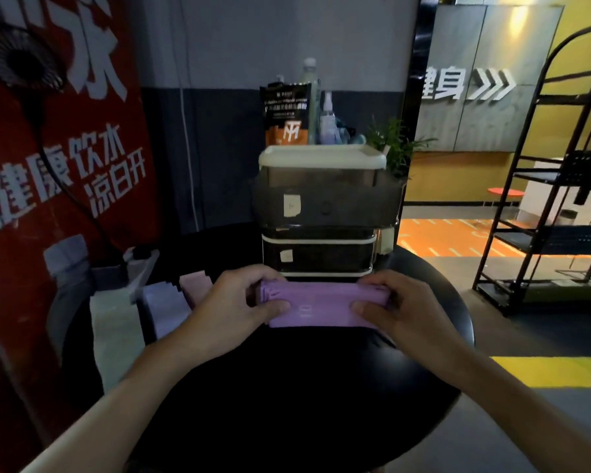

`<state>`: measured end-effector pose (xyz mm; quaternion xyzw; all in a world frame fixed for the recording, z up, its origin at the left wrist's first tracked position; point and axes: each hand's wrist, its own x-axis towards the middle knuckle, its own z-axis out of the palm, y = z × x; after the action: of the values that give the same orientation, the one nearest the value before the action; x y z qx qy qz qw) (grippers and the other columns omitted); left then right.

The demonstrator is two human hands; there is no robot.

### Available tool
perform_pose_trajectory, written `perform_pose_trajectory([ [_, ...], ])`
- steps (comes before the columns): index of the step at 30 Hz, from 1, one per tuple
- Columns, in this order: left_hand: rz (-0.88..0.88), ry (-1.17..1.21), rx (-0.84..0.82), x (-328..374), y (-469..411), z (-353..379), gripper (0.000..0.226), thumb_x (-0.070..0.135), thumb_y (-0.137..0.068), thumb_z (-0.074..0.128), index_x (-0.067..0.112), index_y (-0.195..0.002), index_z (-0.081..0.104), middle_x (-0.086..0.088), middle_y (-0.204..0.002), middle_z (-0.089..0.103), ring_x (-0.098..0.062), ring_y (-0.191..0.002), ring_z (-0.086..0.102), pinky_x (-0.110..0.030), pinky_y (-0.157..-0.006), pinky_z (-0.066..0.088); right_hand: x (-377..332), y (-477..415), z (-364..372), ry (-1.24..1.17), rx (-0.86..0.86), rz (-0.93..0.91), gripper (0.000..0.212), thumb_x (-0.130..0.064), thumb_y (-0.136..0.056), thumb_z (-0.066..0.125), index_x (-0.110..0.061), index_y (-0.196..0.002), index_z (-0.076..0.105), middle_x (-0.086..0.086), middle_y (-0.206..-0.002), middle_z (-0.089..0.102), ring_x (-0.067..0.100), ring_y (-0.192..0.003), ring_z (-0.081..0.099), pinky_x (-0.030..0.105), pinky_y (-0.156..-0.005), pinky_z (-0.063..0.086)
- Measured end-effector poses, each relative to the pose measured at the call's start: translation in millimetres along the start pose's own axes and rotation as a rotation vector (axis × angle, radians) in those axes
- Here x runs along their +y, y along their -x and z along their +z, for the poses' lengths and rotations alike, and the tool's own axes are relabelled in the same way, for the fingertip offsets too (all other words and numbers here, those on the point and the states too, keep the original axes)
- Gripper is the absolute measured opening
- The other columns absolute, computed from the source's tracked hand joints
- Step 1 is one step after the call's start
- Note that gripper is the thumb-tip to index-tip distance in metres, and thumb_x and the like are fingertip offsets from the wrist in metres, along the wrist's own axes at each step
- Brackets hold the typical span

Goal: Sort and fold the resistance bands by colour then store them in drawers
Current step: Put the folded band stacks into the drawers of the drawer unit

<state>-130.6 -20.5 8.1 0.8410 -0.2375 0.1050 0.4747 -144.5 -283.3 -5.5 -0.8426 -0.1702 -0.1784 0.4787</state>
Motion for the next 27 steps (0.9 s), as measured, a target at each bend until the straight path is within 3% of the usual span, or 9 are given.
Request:
perform_pose_trajectory([
  [4,0.138,0.005,0.024,57,-25,-42,0.024,0.010,-0.079,0.078,0.022,-0.097,0.070,0.006,-0.094,0.073,-0.005,-0.082,0.069,-0.014,-0.072,0.051,-56,-33,-35,0.032,0.065,-0.177,0.029,-0.016,-0.082,0.077,-0.040,-0.092,0.063,-0.009,-0.084,0.065,0.003,-0.067,0.055,0.013,-0.061,0.044],
  [7,0.196,-0.040,0.005,89,-47,-66,0.026,0.003,-0.081,0.076,0.017,-0.102,0.070,-0.001,-0.095,0.074,-0.005,-0.084,0.069,-0.013,-0.074,0.053,-83,-60,-57,0.045,0.116,-0.257,0.026,-0.011,-0.081,0.077,-0.032,-0.089,0.066,-0.005,-0.083,0.066,0.012,-0.069,0.057,0.026,-0.064,0.048],
  [12,0.233,-0.201,0.052,113,-95,-86,0.023,0.012,-0.083,0.077,0.025,-0.101,0.069,0.003,-0.101,0.073,-0.009,-0.093,0.069,-0.018,-0.084,0.054,-106,-103,-76,0.071,0.147,-0.247,0.018,-0.013,-0.082,0.076,-0.026,-0.090,0.067,-0.005,-0.085,0.065,0.004,-0.071,0.058,0.017,-0.061,0.049],
  [17,0.153,-0.318,0.060,102,-131,-82,0.030,0.013,-0.081,0.080,0.016,-0.109,0.071,0.002,-0.106,0.070,-0.012,-0.101,0.065,-0.035,-0.097,0.054,-97,-139,-76,0.154,0.121,-0.114,0.019,-0.007,-0.078,0.075,-0.025,-0.079,0.068,-0.002,-0.078,0.065,0.015,-0.069,0.061,0.033,-0.062,0.054],
  [22,0.135,-0.386,-0.010,89,-143,-76,0.019,0.013,-0.079,0.081,0.015,-0.097,0.075,0.004,-0.095,0.071,-0.010,-0.090,0.066,-0.033,-0.088,0.056,-81,-156,-71,0.205,0.007,0.005,0.011,-0.016,-0.076,0.079,-0.023,-0.080,0.072,-0.001,-0.085,0.068,0.018,-0.081,0.064,0.040,-0.078,0.057],
  [24,0.138,-0.417,-0.006,84,-146,-75,0.017,0.011,-0.076,0.081,0.018,-0.091,0.077,0.007,-0.089,0.072,-0.008,-0.085,0.066,-0.033,-0.085,0.056,-75,-159,-70,0.289,0.006,0.034,0.010,-0.029,-0.071,0.079,-0.029,-0.078,0.072,-0.007,-0.092,0.068,0.016,-0.095,0.060,0.045,-0.091,0.042],
  [25,0.135,-0.434,-0.011,81,-148,-74,0.017,0.011,-0.075,0.081,0.020,-0.089,0.077,0.007,-0.087,0.071,-0.008,-0.085,0.066,-0.034,-0.085,0.056,-74,-159,-70,0.347,0.015,0.053,0.009,-0.033,-0.072,0.078,-0.031,-0.077,0.071,-0.009,-0.094,0.067,0.015,-0.102,0.055,0.039,-0.092,0.029],
  [27,0.115,-0.459,-0.039,77,-152,-73,0.018,0.011,-0.075,0.079,0.023,-0.089,0.076,0.009,-0.089,0.071,-0.008,-0.087,0.065,-0.034,-0.087,0.056,-73,-159,-69,0.394,0.016,0.089,0.010,-0.034,-0.076,0.077,-0.036,-0.073,0.068,-0.012,-0.092,0.063,0.015,-0.111,0.045,0.033,-0.082,0.014],
])
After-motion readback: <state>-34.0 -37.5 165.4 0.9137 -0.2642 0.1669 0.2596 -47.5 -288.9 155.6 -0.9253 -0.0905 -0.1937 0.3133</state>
